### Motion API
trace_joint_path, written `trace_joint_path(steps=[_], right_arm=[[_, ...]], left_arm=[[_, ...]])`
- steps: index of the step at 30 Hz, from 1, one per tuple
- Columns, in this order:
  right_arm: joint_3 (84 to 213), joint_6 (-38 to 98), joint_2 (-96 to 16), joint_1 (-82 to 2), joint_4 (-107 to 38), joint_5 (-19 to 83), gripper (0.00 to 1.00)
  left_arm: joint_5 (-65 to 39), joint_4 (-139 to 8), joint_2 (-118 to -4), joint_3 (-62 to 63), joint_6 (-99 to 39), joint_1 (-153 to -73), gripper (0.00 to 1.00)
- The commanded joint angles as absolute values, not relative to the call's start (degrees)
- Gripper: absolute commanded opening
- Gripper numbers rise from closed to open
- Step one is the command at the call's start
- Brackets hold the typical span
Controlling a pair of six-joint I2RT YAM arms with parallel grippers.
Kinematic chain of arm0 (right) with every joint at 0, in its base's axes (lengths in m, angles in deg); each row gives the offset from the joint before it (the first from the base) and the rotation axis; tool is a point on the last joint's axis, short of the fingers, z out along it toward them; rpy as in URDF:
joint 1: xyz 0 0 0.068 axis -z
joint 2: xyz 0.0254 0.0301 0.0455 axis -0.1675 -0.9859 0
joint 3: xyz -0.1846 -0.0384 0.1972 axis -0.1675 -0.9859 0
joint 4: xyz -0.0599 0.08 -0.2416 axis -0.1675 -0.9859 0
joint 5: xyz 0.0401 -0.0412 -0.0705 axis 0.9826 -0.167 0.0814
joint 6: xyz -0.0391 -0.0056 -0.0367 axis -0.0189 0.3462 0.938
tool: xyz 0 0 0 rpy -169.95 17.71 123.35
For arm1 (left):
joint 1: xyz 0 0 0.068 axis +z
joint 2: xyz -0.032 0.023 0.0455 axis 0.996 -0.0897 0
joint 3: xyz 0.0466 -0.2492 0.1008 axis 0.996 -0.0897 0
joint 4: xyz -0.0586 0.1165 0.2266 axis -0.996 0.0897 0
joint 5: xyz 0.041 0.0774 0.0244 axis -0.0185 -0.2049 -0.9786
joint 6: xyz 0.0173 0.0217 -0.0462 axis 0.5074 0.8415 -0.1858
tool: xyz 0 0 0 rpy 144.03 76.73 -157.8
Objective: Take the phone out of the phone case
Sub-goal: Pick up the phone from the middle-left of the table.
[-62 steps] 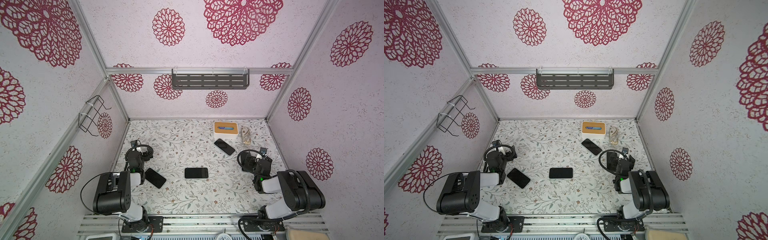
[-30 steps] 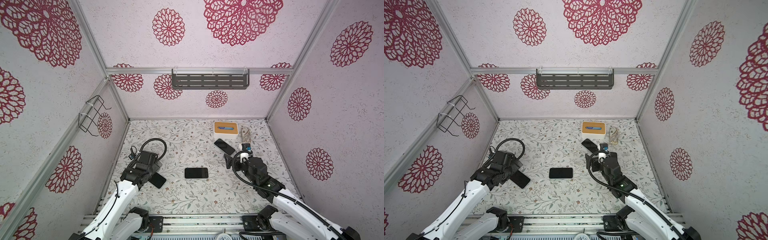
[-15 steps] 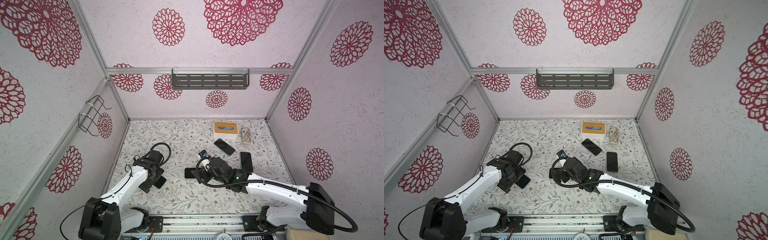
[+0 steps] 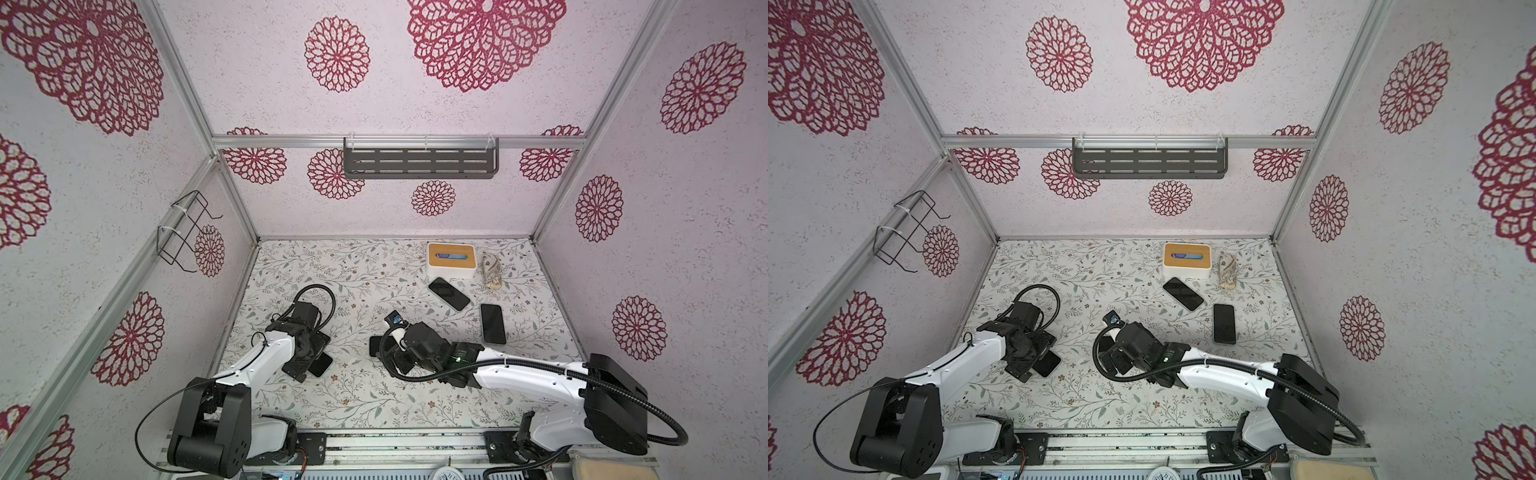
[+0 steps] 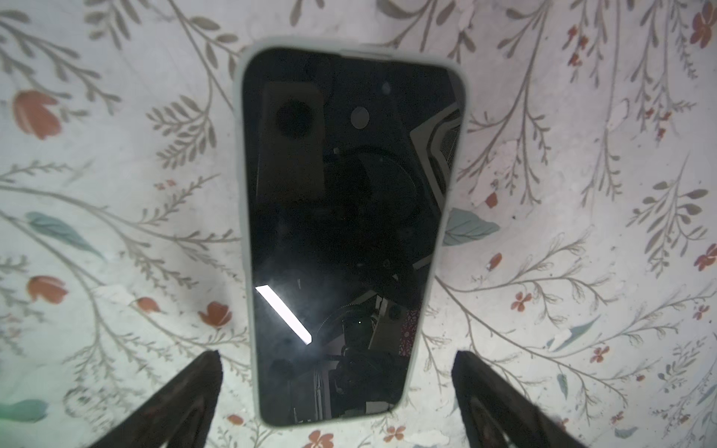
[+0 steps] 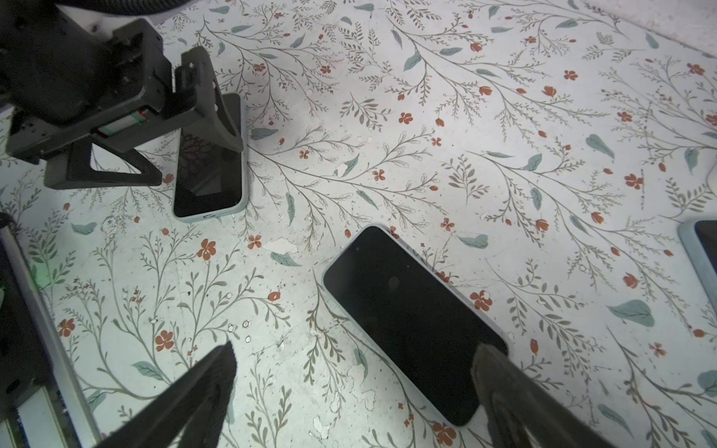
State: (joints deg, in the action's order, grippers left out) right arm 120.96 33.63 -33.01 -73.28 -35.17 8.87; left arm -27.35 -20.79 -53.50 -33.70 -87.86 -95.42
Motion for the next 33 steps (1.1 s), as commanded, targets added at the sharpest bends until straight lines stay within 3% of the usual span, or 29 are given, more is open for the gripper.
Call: trace_joint_path(steps=[1, 13, 20, 23, 33], right_arm=[[123.12, 33.55, -33.29, -73.85, -33.07, 6.66, 0.99], [122.58, 33.74, -33.93, -73.98, -31.95, 4.08, 0.99], [122.35, 33.74, -35.23, -73.81, -30.26, 5.30, 0.99], [122.24, 33.18, -35.79, -73.56, -29.50, 7.59, 0.99], [120.03, 26.83, -36.43, -71.37, -21.77, 20.52, 0.99]], left_arm=[[-26.70, -22.08, -55.81, -33.24, -86.58, -94.87, 0.97], [-28.35, -20.65, -61.89, -31.42, -85.41, -94.87, 0.99], [-26.04, -24.78, -61.81, -33.37, -84.43, -95.00, 0.68], [-25.27, -26.51, -61.61, -33.96, -84.02, -95.36, 0.59], [-24.57, -27.02, -54.63, -34.49, -83.11, -98.46, 0.53]])
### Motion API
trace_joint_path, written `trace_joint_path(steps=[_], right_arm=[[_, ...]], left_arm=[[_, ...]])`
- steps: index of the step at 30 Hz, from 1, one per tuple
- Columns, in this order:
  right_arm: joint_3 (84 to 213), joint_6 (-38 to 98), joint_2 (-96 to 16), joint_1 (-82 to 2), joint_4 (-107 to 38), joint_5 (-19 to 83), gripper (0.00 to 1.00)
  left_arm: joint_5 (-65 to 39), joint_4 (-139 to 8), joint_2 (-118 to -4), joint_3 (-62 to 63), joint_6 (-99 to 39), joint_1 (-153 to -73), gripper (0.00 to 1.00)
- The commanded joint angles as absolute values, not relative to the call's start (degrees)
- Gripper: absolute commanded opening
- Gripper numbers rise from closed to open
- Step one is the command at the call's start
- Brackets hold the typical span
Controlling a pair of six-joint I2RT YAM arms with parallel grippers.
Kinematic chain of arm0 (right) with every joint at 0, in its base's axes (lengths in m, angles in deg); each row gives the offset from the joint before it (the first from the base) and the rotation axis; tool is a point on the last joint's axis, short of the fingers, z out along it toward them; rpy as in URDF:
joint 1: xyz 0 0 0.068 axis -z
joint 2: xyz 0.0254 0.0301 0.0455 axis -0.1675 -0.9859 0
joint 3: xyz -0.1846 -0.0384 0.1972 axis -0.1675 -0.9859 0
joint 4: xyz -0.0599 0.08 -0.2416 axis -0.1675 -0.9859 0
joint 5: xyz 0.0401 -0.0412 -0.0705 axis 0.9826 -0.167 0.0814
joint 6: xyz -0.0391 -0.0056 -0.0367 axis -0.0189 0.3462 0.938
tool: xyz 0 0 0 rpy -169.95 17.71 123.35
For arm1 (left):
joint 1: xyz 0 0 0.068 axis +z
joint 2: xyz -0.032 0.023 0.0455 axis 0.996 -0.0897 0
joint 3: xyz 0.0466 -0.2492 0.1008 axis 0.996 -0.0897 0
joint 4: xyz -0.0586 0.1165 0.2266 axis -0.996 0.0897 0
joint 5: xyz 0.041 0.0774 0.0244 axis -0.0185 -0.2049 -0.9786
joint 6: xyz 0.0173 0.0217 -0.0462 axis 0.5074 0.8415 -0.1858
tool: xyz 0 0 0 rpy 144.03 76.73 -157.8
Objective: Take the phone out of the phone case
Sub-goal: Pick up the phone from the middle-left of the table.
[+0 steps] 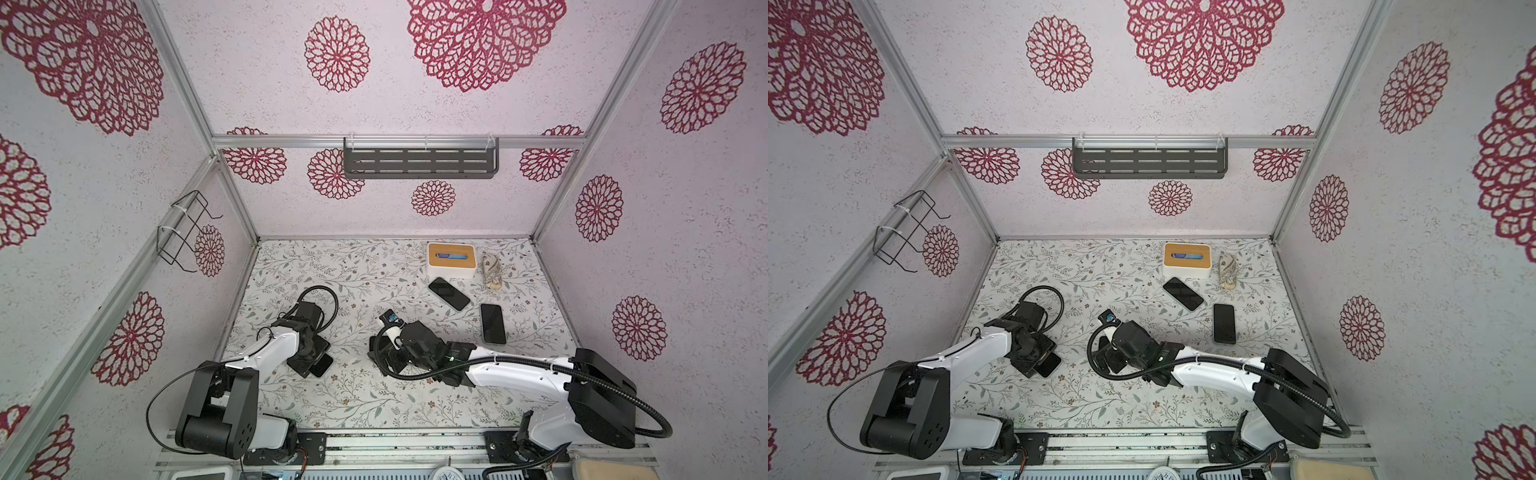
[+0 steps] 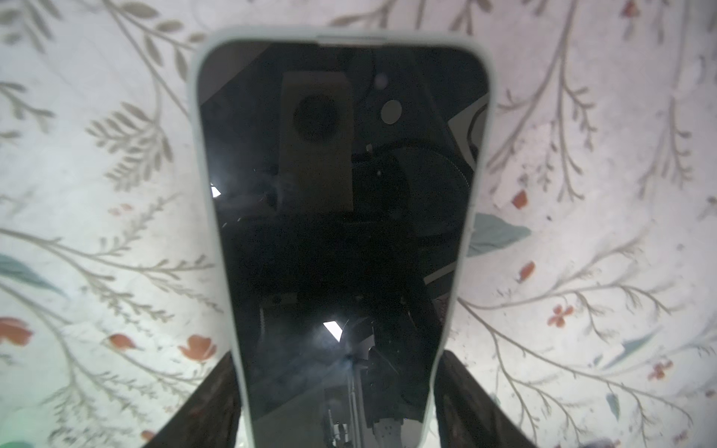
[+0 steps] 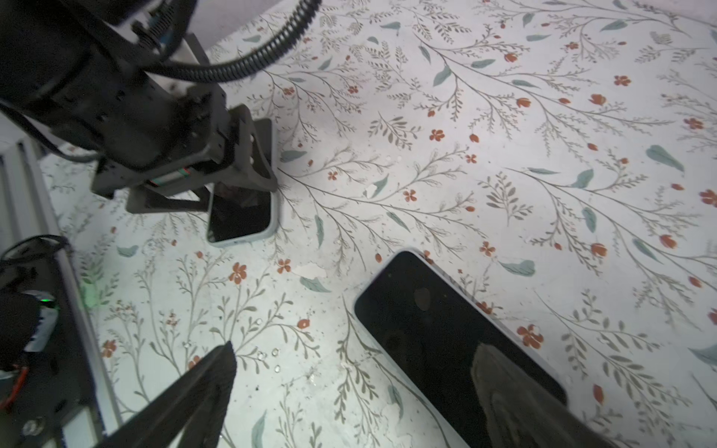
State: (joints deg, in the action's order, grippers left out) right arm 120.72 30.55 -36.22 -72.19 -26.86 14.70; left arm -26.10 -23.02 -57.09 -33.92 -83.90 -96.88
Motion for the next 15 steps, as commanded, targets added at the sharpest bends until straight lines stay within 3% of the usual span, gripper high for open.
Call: trace_joint_path(steps=[1, 15], right_arm=[[120.13, 26.24, -36.76, -71.26, -21.06, 21.76, 0.99], [115.91, 9.53, -47.32, -70.38, 3.63, 37.55, 0.98]], left_arm=[[-24.22, -27.50, -53.67, -34.58, -82.87, -98.91, 0.54], [-19.17, -36.03, -40.15, -38.80, -81.07, -101.73, 0.51]])
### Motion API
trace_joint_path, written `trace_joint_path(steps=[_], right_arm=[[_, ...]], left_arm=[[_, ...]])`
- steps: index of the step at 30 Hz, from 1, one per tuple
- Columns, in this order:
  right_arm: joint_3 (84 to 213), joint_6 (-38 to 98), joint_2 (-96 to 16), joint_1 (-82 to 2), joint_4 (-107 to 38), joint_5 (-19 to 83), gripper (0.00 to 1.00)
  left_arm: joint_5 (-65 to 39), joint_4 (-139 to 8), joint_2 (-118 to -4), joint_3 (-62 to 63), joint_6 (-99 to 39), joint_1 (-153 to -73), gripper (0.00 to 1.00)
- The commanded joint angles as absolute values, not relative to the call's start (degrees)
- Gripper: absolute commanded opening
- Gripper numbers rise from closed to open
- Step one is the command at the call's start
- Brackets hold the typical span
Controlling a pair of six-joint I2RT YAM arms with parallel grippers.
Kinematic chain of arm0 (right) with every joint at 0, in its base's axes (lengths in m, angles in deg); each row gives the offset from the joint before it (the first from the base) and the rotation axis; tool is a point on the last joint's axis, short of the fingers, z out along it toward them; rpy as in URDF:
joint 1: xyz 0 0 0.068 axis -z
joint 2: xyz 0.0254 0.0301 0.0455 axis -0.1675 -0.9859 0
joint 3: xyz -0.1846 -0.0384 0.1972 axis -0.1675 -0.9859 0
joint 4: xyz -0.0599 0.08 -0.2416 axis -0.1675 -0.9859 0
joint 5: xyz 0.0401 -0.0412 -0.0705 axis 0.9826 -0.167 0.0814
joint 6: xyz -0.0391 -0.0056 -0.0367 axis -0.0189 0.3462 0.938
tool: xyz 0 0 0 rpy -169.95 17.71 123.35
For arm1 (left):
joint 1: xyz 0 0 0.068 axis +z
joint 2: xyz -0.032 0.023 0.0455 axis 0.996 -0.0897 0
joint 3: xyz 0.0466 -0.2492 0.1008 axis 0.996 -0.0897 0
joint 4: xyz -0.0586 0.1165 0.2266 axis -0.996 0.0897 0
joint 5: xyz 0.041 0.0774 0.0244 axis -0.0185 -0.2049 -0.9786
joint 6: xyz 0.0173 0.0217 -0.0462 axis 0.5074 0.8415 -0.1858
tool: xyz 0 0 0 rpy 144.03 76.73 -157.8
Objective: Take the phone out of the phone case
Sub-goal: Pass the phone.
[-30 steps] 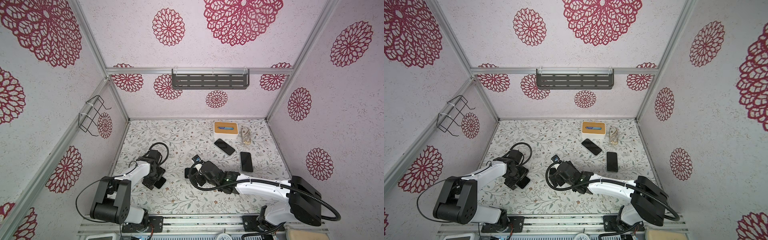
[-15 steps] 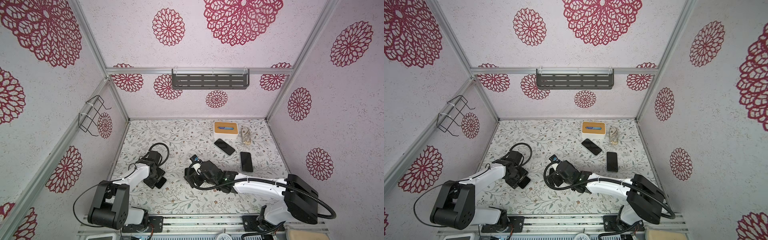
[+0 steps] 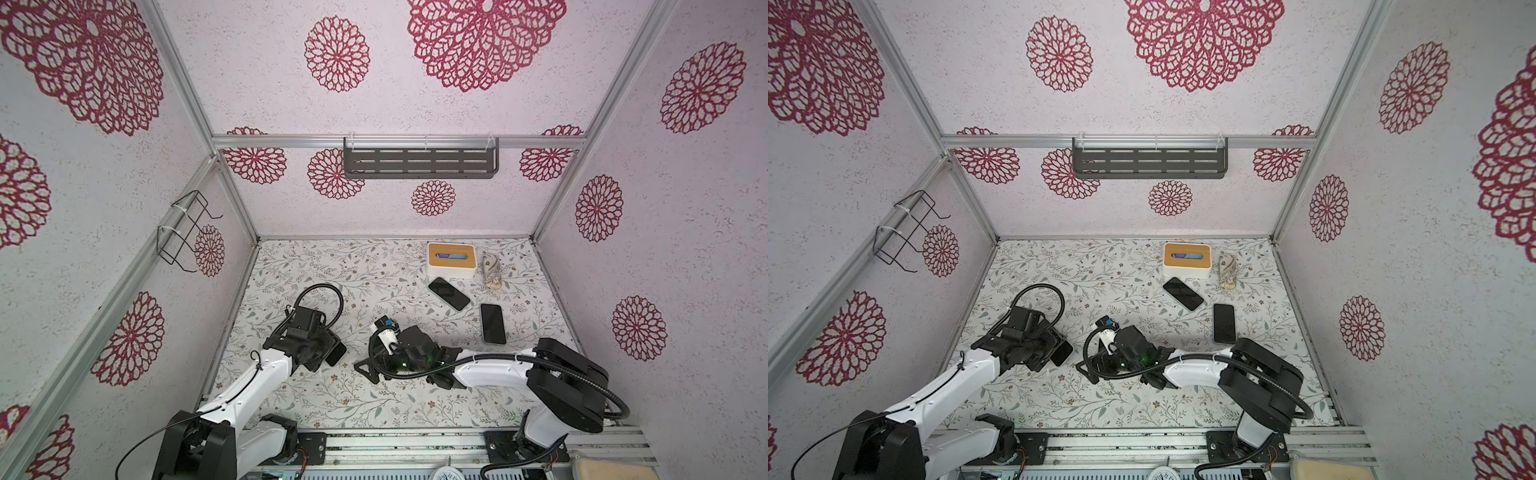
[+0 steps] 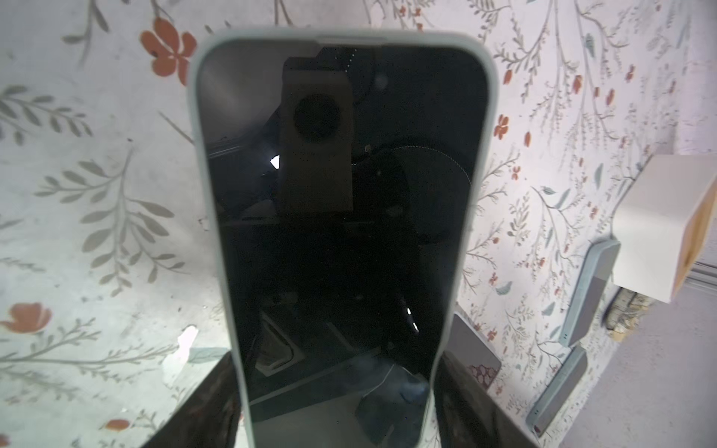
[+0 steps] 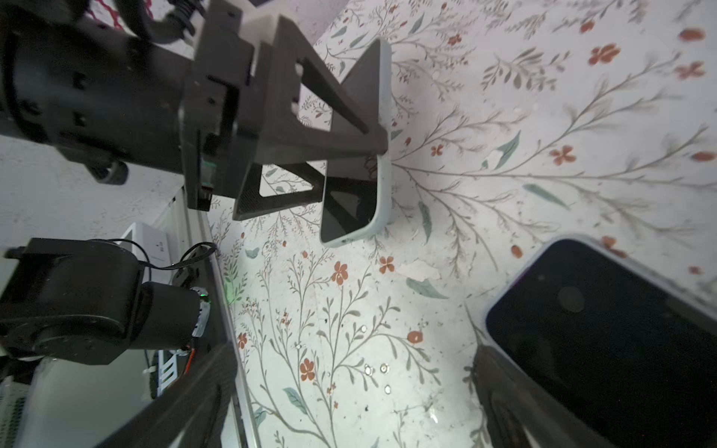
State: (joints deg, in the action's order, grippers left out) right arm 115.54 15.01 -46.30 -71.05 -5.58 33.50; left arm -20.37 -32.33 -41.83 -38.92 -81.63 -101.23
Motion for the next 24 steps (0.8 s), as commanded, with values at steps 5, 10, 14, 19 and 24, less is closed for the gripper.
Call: trace_joint_path(steps=[5, 10, 14, 19, 24], right_arm=[[116.26, 4.49, -52.20, -69.32, 10.52, 39.34, 0.93], [117.66, 2.63, -54.93, -68.71, 11.73, 39.22, 0.86], [118.70, 1.34, -56.75, -67.88, 11.62, 38.73, 0.79], [118.37, -1.25, -58.04, -66.97, 15.38, 39.18, 0.67], [119.04, -2.39, -58.37, -66.77, 16.29, 40.00, 0.49]], left_arm=[[-18.19, -37.00, -39.59, -38.80, -81.52, -102.86, 0.50], [-18.02, -38.46, -39.61, -38.30, -81.78, -104.91, 0.50], [-18.03, -39.42, -39.34, -37.75, -81.96, -106.53, 0.49], [-18.59, -40.41, -39.24, -37.57, -82.22, -108.24, 0.49], [-18.19, -43.32, -39.28, -38.25, -82.96, -109.15, 0.49]])
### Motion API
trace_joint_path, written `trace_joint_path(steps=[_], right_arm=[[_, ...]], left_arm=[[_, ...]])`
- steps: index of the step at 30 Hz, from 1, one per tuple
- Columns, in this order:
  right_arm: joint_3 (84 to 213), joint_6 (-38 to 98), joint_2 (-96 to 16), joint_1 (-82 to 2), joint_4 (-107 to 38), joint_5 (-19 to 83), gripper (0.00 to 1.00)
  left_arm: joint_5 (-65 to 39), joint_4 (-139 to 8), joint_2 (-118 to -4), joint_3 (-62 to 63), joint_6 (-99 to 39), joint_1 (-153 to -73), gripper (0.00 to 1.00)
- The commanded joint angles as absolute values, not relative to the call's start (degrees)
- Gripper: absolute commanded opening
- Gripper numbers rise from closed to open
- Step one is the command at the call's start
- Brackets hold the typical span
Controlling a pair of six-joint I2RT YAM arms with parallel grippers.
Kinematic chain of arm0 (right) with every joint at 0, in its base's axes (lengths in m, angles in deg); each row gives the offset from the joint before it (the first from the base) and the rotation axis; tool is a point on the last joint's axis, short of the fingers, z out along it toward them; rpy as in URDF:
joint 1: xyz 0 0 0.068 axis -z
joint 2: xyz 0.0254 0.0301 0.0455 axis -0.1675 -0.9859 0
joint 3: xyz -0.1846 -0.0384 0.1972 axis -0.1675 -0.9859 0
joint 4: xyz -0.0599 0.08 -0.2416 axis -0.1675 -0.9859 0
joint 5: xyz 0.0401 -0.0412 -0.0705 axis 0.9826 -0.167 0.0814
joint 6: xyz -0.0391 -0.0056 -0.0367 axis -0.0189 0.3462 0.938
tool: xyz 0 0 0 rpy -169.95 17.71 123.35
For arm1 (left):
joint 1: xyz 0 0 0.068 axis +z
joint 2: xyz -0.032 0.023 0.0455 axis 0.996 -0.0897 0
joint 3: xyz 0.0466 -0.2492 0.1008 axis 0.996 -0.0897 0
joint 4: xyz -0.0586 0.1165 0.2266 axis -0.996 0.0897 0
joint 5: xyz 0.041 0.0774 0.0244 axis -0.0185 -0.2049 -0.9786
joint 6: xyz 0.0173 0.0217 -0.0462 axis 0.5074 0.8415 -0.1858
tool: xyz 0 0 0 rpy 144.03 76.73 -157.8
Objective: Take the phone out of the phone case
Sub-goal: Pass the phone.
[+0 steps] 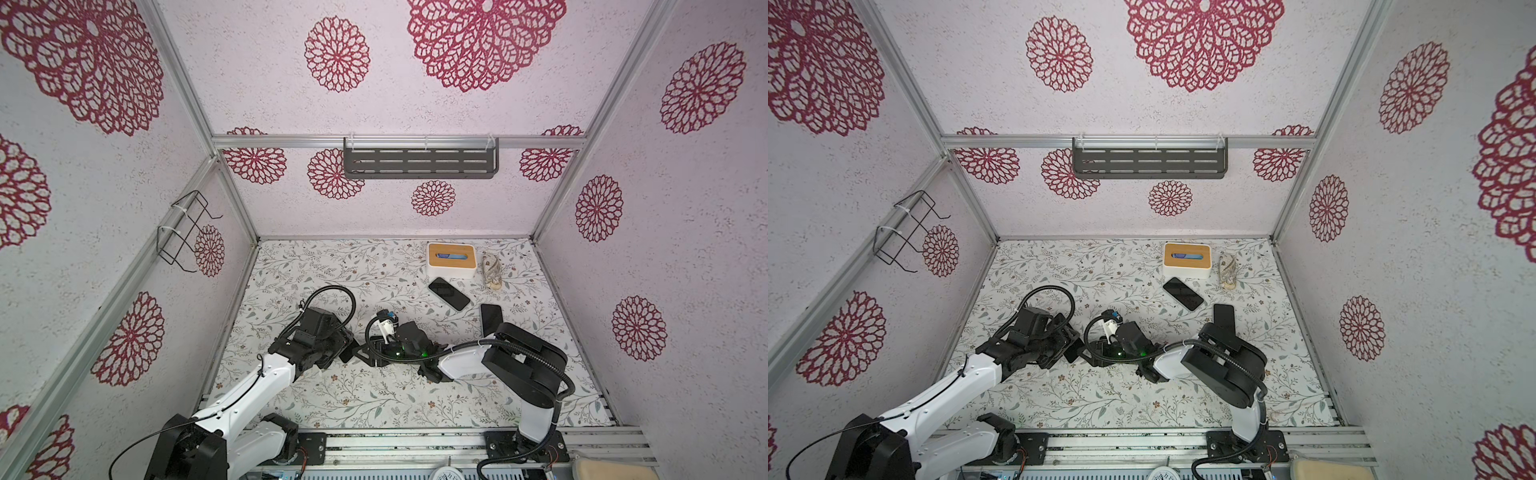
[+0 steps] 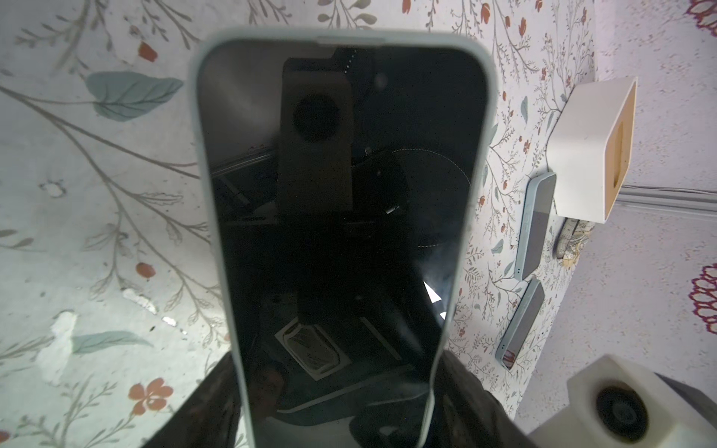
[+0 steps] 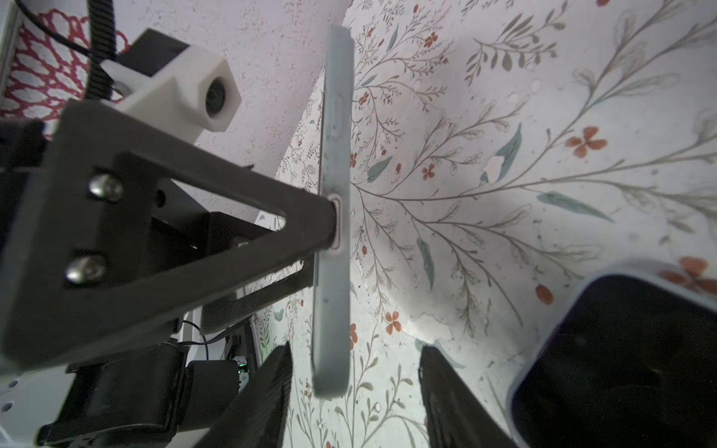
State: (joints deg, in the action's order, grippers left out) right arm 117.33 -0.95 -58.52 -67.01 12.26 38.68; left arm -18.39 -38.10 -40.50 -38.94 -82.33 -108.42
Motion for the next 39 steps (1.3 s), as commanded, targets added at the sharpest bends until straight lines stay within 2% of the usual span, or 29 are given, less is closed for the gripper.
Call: trace_joint_path(steps=[1, 15, 19, 20, 22, 24, 25, 30, 32, 35, 39], right_arm=[[119.15, -2.53, -58.22, -66.78, 16.22, 40.02, 0.45], [117.32, -3.26, -53.35, -65.83, 14.43, 38.54, 0.01], [115.69, -2.41, -49.40, -65.16, 12.56, 37.70, 0.00], [115.49, -2.00, -48.23, -65.06, 12.08, 37.53, 0.00], [115.06, -0.78, -45.67, -64.86, 9.93, 37.30, 0.00], [114.39, 0.32, -42.88, -64.56, 7.56, 36.90, 0.00], [113.87, 0.71, -41.18, -64.24, 6.29, 36.73, 0.00], [109.82, 1.60, -30.35, -60.16, -0.08, 38.37, 0.00], [109.03, 3.56, -23.96, -57.55, -5.53, 38.13, 0.00], [109.91, 7.52, -15.32, -53.38, -13.86, 38.67, 0.00], [112.21, 8.40, -8.01, -47.17, -18.73, 44.17, 0.00]], left_arm=[[-18.18, -43.65, -39.42, -38.19, -83.06, -109.46, 0.49], [-20.28, -47.09, -39.73, -37.79, -83.51, -114.00, 0.48], [-20.40, -51.07, -38.35, -38.38, -81.19, -115.47, 0.57], [-20.27, -52.20, -37.85, -38.72, -80.89, -115.61, 0.63], [-20.07, -54.30, -36.80, -39.30, -79.77, -115.61, 0.85], [-21.02, -54.00, -35.38, -39.00, -78.23, -115.48, 0.96], [-21.48, -53.82, -34.26, -38.66, -76.79, -115.44, 0.98], [-23.58, -54.50, -26.29, -37.09, -69.05, -114.68, 0.97], [-22.16, -59.86, -22.92, -38.30, -66.89, -114.32, 0.97], [-15.19, -71.43, -20.75, -40.68, -65.02, -113.71, 0.97], [-5.62, -84.76, -23.72, -41.39, -64.86, -113.75, 0.97]])
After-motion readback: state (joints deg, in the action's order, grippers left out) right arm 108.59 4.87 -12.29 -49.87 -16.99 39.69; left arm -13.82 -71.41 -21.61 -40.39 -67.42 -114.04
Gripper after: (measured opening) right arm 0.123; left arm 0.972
